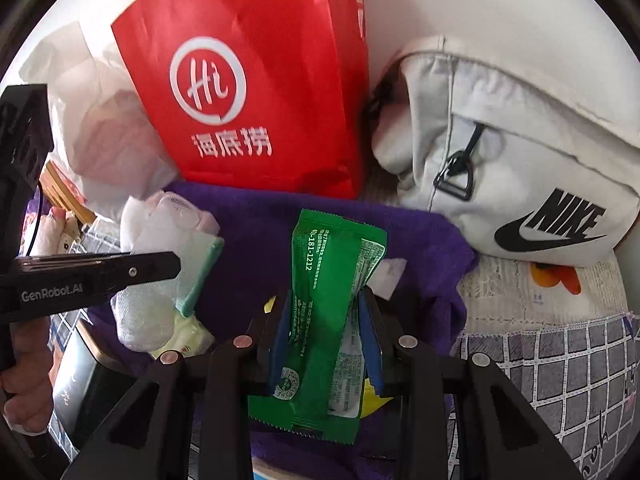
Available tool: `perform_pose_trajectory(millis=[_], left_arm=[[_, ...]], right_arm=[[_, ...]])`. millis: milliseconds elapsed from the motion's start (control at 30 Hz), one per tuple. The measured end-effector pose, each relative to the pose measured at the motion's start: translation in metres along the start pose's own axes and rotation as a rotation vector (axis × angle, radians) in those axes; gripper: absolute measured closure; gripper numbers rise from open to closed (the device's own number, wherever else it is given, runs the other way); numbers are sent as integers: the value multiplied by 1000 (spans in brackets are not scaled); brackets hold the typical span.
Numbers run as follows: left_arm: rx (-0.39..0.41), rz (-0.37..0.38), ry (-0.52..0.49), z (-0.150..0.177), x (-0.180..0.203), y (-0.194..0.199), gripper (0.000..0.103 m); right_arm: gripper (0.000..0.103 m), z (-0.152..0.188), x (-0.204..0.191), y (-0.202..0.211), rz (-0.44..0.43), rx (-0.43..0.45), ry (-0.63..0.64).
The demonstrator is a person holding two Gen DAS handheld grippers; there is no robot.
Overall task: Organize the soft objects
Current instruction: 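Lower the mesh bag and green packet over the purple towel, then open both tools to drop the mesh bag and green packet onto the towel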
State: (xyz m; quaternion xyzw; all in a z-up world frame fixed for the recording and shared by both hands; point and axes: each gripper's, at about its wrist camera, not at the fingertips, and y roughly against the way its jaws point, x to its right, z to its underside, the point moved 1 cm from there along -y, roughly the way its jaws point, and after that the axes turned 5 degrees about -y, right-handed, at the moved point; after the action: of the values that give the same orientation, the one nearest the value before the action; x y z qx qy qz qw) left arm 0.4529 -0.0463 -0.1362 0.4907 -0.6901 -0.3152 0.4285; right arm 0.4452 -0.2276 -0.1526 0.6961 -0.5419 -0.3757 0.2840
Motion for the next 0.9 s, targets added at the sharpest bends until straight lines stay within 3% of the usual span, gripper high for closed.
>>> perform_pose_trajectory(millis=[67,200,300,333,400,433,567,700,900], left_arm=[[-12,25,15,-2,-1,-6,88],[-5,0,11,-5,-2,-11,88],[-17,16,29,-8,-4,-15,87],[-23,22,36,-8,-5,-17,84],[-38,20,52,-9,-7,-21,64],[-42,24,58,-8,-7,-21,62],[-33,5,48,-8,-2,-13,46],[0,-30,41,-7,2,3,44],[28,-36,55,2,2,33,43]], right_arm=[[70,2,1,-7,11,-24,-3],[69,4,3,-15,29,-53,-14],[64,5,-1,-15,19,-55,-3],[58,5,-2,-15,13,-55,-1],[45,6,-4,-14,1,-54,0],[40,6,-6,-12,-1,-47,4],[37,6,-11,-4,17,-29,18],[28,4,-16,7,55,-7,14],[28,-1,-21,39,78,26,5]])
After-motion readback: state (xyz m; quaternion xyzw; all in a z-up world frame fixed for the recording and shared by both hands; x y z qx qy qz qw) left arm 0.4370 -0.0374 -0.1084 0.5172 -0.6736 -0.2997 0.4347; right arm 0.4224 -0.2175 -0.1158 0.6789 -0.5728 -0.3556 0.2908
